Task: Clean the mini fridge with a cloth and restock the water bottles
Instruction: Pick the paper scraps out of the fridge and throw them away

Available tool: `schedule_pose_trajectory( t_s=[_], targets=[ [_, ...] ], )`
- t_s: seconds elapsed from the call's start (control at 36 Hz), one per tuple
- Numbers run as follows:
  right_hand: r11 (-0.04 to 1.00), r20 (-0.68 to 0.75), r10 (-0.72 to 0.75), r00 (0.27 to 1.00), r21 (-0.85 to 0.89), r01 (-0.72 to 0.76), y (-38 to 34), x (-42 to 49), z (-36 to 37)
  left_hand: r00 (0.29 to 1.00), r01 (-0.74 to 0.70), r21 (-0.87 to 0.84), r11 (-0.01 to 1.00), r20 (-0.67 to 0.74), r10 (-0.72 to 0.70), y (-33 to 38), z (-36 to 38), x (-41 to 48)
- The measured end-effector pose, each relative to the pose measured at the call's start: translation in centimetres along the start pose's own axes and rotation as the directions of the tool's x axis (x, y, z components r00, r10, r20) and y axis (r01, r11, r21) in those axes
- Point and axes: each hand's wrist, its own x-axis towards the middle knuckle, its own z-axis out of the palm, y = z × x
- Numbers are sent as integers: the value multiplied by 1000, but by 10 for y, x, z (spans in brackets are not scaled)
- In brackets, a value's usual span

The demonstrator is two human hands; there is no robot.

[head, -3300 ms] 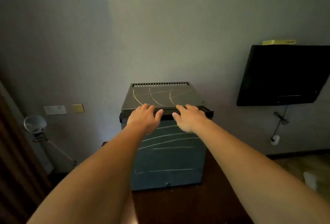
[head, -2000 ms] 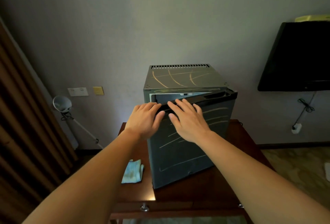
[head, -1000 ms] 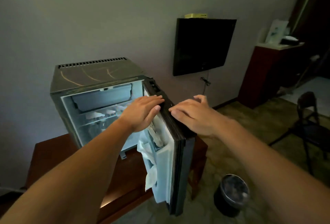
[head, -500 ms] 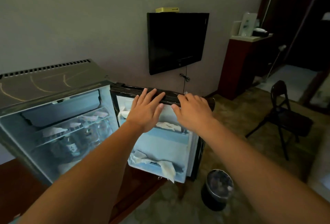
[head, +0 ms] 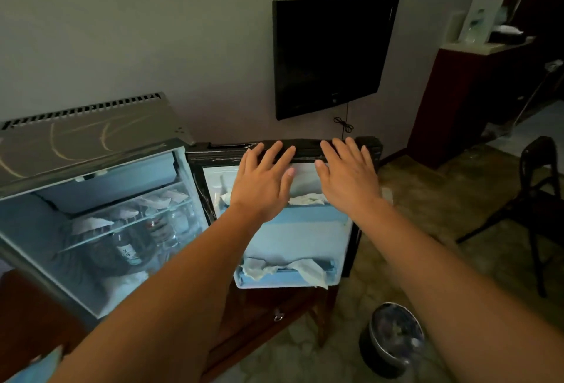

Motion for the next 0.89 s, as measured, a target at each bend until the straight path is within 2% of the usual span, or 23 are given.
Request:
schedule_pose_trajectory(
  t_s=[0.14, 0.19, 0.28, 0.33, 0.47, 0.58, 0.72, 0.89],
  targets=[
    [999, 21, -33, 999, 33, 32, 8, 6, 3, 999, -42, 22, 999, -30, 43, -4, 4, -9],
    [994, -67, -40, 997, 101, 47, 9, -1, 0, 995, -73, 38, 997, -65, 75, -10, 8, -24],
    [983, -272, -62, 960, 151, 106, 5, -24, 1, 995, -81, 56, 995, -54, 84, -21, 19, -51],
    [980, -301, -85, 950, 146, 134, 1, -37, 8, 998, -54, 72, 996, -37, 56, -28, 25, -66],
    [970, -130, -164, 978, 159, 184, -5, -51, 26, 999, 35, 123, 992, 26, -39, -37, 31, -80],
    [978, -20, -148, 989, 146, 150, -11, -49, 35, 990, 103, 123, 987, 78, -113, -34, 37, -79],
    [985, 55, -131, 990, 123, 123, -17, -46, 45, 987, 132, 102, 986, 78, -140, -31, 47, -76],
    [983, 106, -117, 988, 152, 100, -19, -43, 54, 989, 147, 77, 986, 11, -149, -28, 55, -73]
  ],
)
